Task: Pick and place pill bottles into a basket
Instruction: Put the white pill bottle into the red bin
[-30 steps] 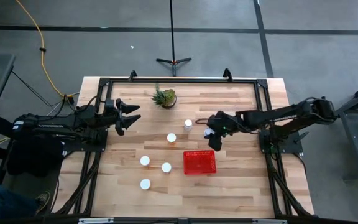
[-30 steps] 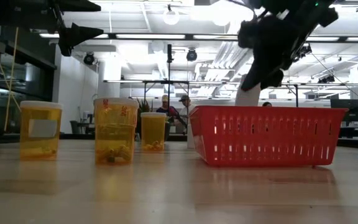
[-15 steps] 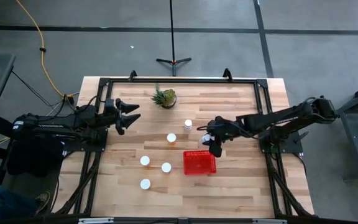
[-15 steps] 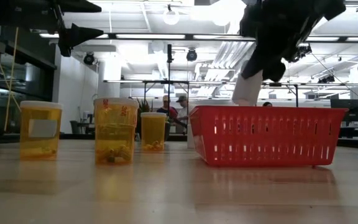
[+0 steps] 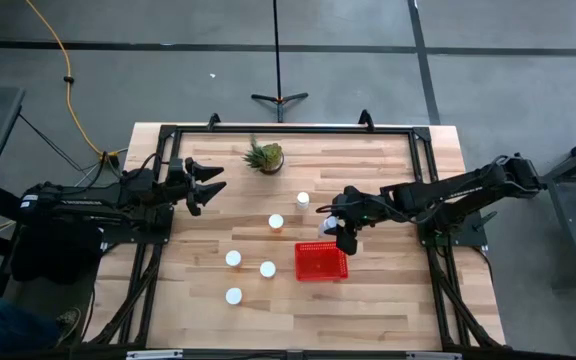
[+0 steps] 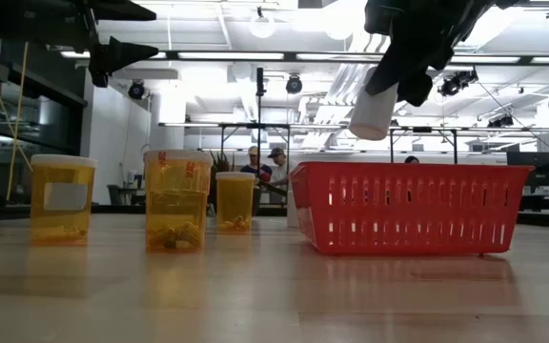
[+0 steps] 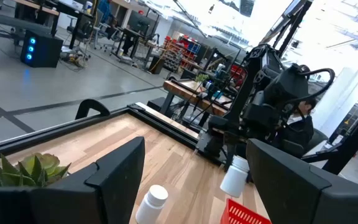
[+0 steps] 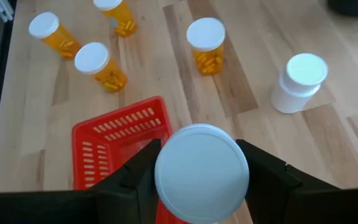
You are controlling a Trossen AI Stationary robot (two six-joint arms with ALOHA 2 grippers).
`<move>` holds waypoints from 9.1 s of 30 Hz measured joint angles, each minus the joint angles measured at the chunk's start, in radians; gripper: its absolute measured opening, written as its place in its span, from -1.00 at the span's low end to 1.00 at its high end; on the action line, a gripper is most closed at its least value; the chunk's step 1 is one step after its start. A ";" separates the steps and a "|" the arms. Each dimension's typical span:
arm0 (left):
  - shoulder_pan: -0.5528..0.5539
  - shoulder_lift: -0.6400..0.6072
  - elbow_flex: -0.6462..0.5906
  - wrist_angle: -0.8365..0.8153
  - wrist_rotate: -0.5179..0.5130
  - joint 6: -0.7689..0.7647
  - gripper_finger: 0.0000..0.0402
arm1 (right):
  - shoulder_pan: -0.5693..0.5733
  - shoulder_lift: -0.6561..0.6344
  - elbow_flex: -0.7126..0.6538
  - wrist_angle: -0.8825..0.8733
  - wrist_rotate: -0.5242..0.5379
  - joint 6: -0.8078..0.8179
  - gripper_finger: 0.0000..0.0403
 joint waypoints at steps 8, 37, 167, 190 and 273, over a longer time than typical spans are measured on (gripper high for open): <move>0.000 0.000 0.000 0.000 -0.009 0.002 0.57 | 0.050 0.001 0.000 0.000 0.005 0.032 -0.16; 0.000 0.000 0.000 0.000 -0.010 0.005 0.57 | 0.131 0.039 0.000 -0.020 -0.044 0.048 -0.17; 0.000 0.000 0.000 0.007 -0.036 -0.021 0.57 | -0.299 0.395 0.216 0.136 -0.092 -0.572 0.33; 0.000 0.000 0.000 0.003 -0.039 -0.021 0.57 | -0.353 0.508 0.215 0.151 -0.142 -0.588 0.33; 0.000 0.000 0.000 -0.031 -0.058 -0.025 0.57 | 0.157 0.330 0.186 -0.060 0.069 -0.106 -0.16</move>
